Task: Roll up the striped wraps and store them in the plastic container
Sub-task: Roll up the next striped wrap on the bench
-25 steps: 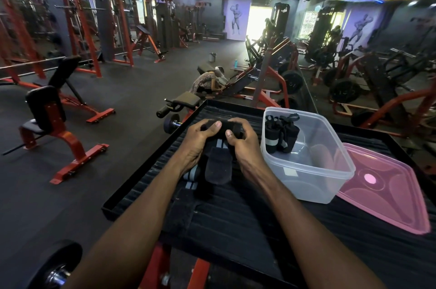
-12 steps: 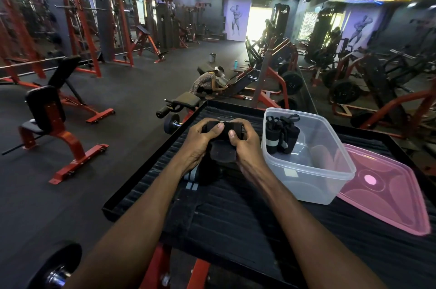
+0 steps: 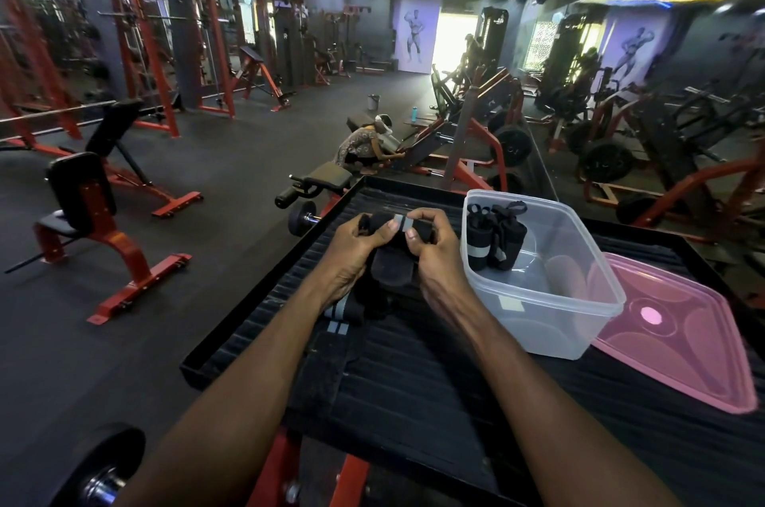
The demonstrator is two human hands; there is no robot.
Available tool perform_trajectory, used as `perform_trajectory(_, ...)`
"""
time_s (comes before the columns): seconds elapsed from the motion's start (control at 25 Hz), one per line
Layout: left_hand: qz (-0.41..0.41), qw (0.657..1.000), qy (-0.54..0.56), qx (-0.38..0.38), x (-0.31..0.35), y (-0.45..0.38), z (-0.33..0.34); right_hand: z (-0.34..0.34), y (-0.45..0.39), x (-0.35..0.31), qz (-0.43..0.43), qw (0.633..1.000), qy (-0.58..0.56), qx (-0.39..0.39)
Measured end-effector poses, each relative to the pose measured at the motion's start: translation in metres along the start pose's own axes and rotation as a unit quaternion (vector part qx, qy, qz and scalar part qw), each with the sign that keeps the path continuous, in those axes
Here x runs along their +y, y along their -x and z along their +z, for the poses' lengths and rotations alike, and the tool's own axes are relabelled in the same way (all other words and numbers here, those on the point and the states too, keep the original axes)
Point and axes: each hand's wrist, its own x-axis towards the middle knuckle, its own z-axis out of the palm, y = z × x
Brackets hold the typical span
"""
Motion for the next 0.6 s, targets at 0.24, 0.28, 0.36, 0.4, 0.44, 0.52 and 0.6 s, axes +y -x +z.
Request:
perform_trajectory(0.24, 0.027, 0.999, -0.020, -0.022, 0.0034, 0.0022, -0.0002, 0.0017, -0.0008, 0.0025, 0.072, 0.997, -0.026, 0.011)
perform_trajectory(0.28, 0.022, 0.999, -0.013, -0.027, 0.0026, 0.0028, 0.0006, 0.0005, -0.0002, 0.0026, 0.060, 0.998, -0.011, 0.013)
perform_trajectory(0.36, 0.002, 0.999, 0.014, -0.034, 0.0037, 0.0053, 0.0036, -0.0011, 0.0004, 0.0017, 0.037, 0.999, 0.010, 0.009)
perform_trajectory(0.4, 0.002, 0.999, 0.023, -0.034, 0.0044, 0.0060, 0.0044, -0.0014, 0.0005, 0.0020, 0.027, 1.000, 0.016, 0.001)
perform_trajectory(0.44, 0.007, 0.999, 0.023, -0.031, 0.0041, 0.0058, 0.0042, -0.0015, 0.0012, 0.0010, 0.022, 1.000, 0.022, -0.005)
perform_trajectory(0.52, 0.015, 0.999, 0.015, -0.026, 0.0044, 0.0054, 0.0030, -0.0004, 0.0014, 0.0010, 0.033, 0.999, 0.011, -0.008)
perform_trajectory(0.6, 0.013, 1.000, 0.009, -0.025, 0.0031, 0.0048, 0.0019, 0.0019, 0.0023, -0.0016, 0.070, 0.997, -0.020, -0.003)
